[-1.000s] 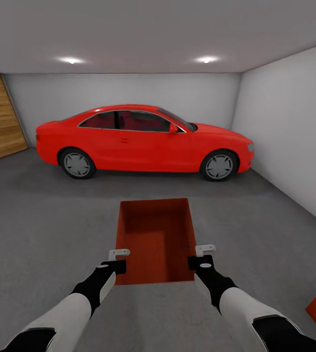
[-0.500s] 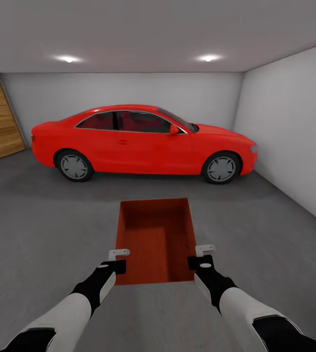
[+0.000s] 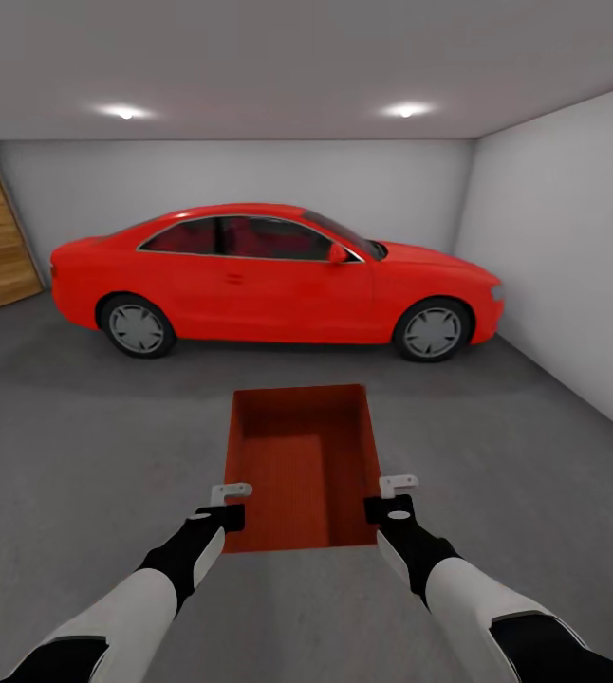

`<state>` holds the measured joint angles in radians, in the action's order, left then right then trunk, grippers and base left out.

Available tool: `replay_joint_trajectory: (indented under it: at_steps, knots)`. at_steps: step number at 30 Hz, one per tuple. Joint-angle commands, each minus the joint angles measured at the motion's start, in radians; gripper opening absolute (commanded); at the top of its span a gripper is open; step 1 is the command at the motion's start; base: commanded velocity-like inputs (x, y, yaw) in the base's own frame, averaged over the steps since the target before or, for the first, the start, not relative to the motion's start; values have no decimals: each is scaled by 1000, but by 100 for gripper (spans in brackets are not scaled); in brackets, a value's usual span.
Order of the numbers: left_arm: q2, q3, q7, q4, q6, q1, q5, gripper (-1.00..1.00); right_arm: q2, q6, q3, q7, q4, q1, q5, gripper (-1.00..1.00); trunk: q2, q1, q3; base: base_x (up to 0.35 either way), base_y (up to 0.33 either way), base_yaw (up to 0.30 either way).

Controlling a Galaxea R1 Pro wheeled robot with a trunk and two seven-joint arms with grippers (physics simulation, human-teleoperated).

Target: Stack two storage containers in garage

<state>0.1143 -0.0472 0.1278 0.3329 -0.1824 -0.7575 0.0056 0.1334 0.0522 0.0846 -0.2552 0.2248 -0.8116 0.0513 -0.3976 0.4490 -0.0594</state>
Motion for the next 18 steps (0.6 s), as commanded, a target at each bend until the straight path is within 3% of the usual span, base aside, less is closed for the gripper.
replay_joint_trajectory:
  at_steps: [1, 18]
  knots:
    - [-34, 23, 4, 5, 12, 0, 1, -100, -9, 5, 8, -2, -4, -1, -16, -100, -2, 1, -2, 175, 0, -103]
    - [-33, 24, 5, 8, 9, 0, 0, -100, -8, 6, 7, -2, -4, -1, -16, -100, -2, 1, 9, 20, 0, -226]
